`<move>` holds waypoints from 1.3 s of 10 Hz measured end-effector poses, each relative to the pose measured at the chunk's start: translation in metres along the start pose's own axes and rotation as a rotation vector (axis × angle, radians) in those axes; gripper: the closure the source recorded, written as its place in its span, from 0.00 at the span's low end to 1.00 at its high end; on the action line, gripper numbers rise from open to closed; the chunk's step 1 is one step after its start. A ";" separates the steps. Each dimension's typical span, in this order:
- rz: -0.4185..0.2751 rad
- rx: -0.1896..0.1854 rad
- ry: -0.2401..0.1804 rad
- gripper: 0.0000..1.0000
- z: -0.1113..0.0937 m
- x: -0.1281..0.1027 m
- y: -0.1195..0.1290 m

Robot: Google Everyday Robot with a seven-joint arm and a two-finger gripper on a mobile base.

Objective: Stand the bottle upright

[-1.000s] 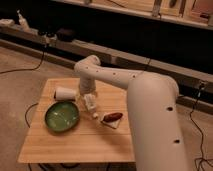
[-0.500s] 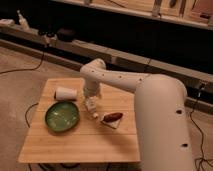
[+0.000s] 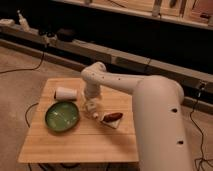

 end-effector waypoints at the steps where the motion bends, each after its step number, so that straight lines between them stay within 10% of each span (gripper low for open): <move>1: -0.005 -0.004 -0.004 0.29 0.004 0.003 0.001; 10: 0.002 -0.034 -0.022 0.30 0.014 0.019 -0.002; 13: 0.044 -0.057 -0.042 0.59 0.017 0.016 0.001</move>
